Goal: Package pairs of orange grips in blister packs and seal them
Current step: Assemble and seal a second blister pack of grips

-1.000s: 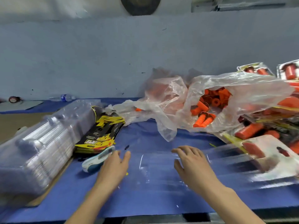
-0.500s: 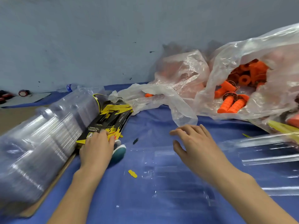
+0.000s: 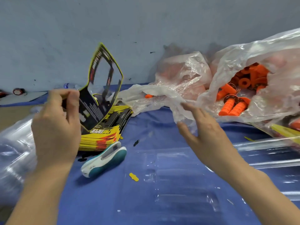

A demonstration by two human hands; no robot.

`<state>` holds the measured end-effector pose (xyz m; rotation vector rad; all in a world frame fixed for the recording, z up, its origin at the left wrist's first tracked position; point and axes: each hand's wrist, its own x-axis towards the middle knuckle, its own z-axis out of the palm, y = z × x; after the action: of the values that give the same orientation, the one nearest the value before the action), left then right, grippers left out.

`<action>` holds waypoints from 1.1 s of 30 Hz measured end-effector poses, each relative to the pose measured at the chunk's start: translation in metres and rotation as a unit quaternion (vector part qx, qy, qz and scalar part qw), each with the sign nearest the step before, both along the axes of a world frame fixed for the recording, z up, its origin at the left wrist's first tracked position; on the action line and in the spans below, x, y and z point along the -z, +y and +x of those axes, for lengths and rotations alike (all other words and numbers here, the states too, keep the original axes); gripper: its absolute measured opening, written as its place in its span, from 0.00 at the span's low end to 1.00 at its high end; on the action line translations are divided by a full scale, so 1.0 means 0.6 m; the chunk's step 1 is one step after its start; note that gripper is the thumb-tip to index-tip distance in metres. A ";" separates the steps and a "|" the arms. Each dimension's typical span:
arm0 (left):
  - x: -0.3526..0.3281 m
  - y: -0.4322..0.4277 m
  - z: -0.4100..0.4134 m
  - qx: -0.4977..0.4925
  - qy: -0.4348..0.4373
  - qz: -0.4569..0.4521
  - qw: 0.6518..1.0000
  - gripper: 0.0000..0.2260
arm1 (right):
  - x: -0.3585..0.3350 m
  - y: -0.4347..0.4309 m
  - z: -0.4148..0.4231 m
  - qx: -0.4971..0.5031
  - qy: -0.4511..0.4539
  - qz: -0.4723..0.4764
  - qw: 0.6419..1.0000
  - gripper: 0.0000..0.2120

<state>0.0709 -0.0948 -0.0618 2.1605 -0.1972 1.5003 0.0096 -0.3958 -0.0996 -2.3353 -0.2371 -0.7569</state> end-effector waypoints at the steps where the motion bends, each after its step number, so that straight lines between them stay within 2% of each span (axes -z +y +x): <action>1: -0.012 -0.004 -0.006 0.048 -0.024 -0.012 0.998 0.07 | -0.004 -0.004 -0.002 -0.015 0.000 0.051 0.999 0.25; 3: -0.027 -0.019 -0.016 0.154 -0.053 -0.070 0.984 0.06 | -0.012 -0.014 -0.008 -0.045 0.008 0.141 0.989 0.28; 5: -0.030 -0.035 -0.024 0.223 -0.043 -0.124 0.966 0.08 | -0.016 -0.025 -0.017 -0.053 0.004 0.179 0.982 0.26; 7: -0.012 -0.042 -0.024 0.267 0.057 -0.164 0.948 0.11 | -0.016 -0.037 -0.028 -0.024 -0.015 0.169 0.985 0.23; 10: 0.035 -0.050 -0.022 0.300 0.304 -0.191 0.884 0.12 | -0.001 -0.053 -0.050 0.025 -0.009 0.138 0.990 0.22; 11: 0.049 -0.052 -0.022 0.279 0.362 -0.166 0.874 0.13 | 0.006 -0.059 -0.059 0.037 -0.004 0.119 0.992 0.22; 13: 0.072 -0.044 -0.020 0.203 0.424 -0.037 0.882 0.11 | 0.018 -0.065 -0.072 0.051 0.004 0.074 0.996 0.22; 15: 0.085 -0.039 -0.024 0.136 0.433 0.059 0.889 0.10 | 0.024 -0.073 -0.082 0.064 0.008 0.017 0.998 0.22; 21: 0.095 -0.062 -0.033 0.149 0.415 0.073 0.895 0.10 | 0.033 -0.080 -0.083 0.080 0.066 -0.079 0.991 0.20; 27: 0.107 -0.106 -0.037 0.171 0.434 0.080 0.881 0.09 | 0.032 -0.079 -0.082 0.093 0.090 -0.124 0.984 0.18; 33: 0.110 -0.117 -0.040 0.162 0.443 0.086 0.878 0.09 | 0.042 -0.084 -0.077 0.114 0.145 -0.208 0.961 0.13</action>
<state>0.0469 -0.1649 -0.1281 2.5561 -0.3478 0.2299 -0.0366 -0.4462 -0.1248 -2.8739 0.0076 -0.4909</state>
